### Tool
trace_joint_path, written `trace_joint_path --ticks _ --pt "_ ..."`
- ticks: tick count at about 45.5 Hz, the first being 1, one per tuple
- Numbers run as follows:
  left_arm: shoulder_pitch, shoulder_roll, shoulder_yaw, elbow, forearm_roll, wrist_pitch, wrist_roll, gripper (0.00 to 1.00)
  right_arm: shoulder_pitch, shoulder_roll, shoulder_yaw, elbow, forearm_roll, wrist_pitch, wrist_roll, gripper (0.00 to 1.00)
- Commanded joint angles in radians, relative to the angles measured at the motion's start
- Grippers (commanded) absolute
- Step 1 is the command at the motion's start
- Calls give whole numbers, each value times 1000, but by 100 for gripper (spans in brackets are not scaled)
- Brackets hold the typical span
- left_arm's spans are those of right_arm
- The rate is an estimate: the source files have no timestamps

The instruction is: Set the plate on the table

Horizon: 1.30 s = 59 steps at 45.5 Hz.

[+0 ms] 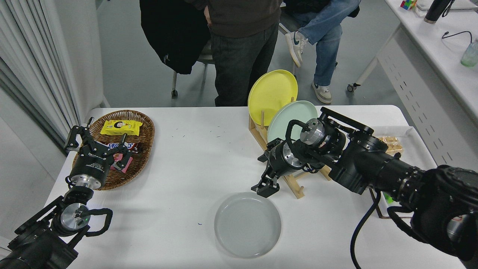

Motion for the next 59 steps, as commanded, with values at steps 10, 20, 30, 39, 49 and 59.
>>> trace_joint_path --ticks 10,20,30,39,49,59 --pt "0 0 0 0 0 0 0 98 99 0 -7 -2 -127 293 0 99" --pt "0 0 0 0 0 0 0 98 148 0 -5 -4 -169 476 6 99" --pt "0 0 0 0 0 0 0 98 203 0 16 -10 -236 490 12 99" --pt "0 0 0 0 0 0 0 98 259 0 39 -11 -256 490 83 99" --pt "0 0 0 0 0 0 0 98 328 -90 47 -13 -259 491 206 99" --pt "0 0 0 0 0 0 0 98 354 -215 65 -43 -262 505 364 99"
